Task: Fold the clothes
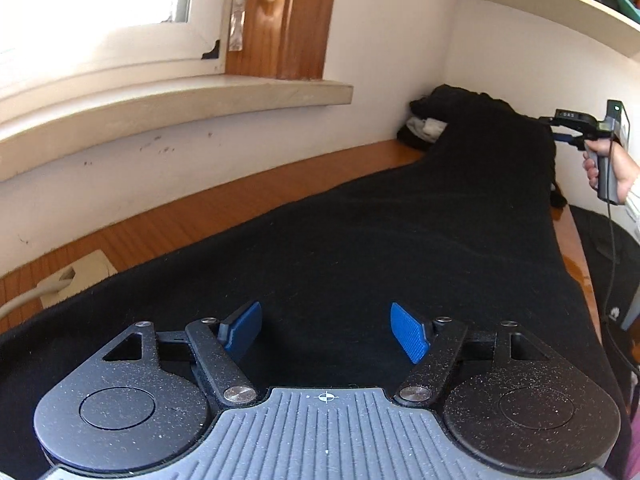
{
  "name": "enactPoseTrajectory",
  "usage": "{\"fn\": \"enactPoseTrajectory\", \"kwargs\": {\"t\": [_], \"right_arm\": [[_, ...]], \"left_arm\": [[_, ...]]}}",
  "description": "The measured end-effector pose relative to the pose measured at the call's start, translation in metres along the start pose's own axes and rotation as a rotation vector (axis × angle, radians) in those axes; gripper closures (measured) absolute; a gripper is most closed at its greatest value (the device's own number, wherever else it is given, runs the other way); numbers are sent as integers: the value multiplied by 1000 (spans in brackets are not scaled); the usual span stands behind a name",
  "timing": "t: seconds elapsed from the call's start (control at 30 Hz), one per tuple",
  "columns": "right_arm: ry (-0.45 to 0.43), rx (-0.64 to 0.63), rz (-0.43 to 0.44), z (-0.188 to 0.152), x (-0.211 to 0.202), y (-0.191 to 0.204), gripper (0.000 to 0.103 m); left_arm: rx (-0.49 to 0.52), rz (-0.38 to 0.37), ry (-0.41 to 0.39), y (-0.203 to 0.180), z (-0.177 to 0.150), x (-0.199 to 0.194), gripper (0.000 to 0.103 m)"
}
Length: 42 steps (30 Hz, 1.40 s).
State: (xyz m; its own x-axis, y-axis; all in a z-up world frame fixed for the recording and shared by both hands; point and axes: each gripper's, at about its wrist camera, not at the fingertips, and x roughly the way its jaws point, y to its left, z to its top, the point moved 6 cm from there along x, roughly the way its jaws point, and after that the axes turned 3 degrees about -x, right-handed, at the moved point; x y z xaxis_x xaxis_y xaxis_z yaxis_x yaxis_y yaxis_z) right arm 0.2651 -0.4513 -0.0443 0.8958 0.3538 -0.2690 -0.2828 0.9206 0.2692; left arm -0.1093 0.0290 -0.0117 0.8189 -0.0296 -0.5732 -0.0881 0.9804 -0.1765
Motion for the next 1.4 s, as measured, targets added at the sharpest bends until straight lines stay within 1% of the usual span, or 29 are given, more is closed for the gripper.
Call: {"fn": "enactPoseTrajectory", "kwargs": {"t": [0.1,0.17,0.23,0.27,0.3,0.33,0.4,0.47,0.6,0.7,0.8,0.87,0.93,1.0,1.03,1.13,1.2,1.27,1.4], "right_arm": [[-11,133,22,7,7,-12,41],[-6,193,5,9,9,-19,41],[-4,246,12,11,8,-26,42],[2,267,20,11,7,-28,52],[19,279,35,11,5,-28,64],[42,285,45,11,8,-29,80],[53,274,50,12,8,-28,83],[38,250,61,15,5,-24,93],[-12,190,87,29,-3,-9,97],[-41,118,126,39,-14,12,99],[-49,37,212,44,-27,50,99],[-34,-16,307,39,-41,86,99],[-4,-75,421,24,-60,127,99],[56,-139,549,-4,-84,167,99],[98,-176,601,-24,-94,184,99],[238,-279,698,-90,-116,223,99],[310,-314,724,-125,-121,232,99],[343,-366,715,-150,-122,237,99],[373,-405,702,-170,-117,237,99]], "left_arm": [[-1,1,0,1,0,1,27],[4,3,-1,-1,1,1,26],[7,4,0,-1,0,1,26],[8,4,-1,-1,0,0,26],[7,3,-1,-1,0,0,26],[7,3,-1,0,0,1,26],[10,3,-2,0,0,0,25],[10,3,-3,-1,0,0,24],[9,0,0,0,-1,0,24],[8,0,-1,0,-1,0,24],[9,2,-3,-1,-1,-1,24],[9,2,-4,-1,-1,-1,24],[9,1,-6,-1,-1,-1,23],[9,1,-7,-1,-1,-1,23],[9,1,-7,-1,-1,-1,23],[7,0,-8,-1,-1,-1,23],[6,-1,-9,0,-1,-2,22],[5,-1,-10,0,-1,-2,22],[6,1,-12,0,-1,-1,21]]}}
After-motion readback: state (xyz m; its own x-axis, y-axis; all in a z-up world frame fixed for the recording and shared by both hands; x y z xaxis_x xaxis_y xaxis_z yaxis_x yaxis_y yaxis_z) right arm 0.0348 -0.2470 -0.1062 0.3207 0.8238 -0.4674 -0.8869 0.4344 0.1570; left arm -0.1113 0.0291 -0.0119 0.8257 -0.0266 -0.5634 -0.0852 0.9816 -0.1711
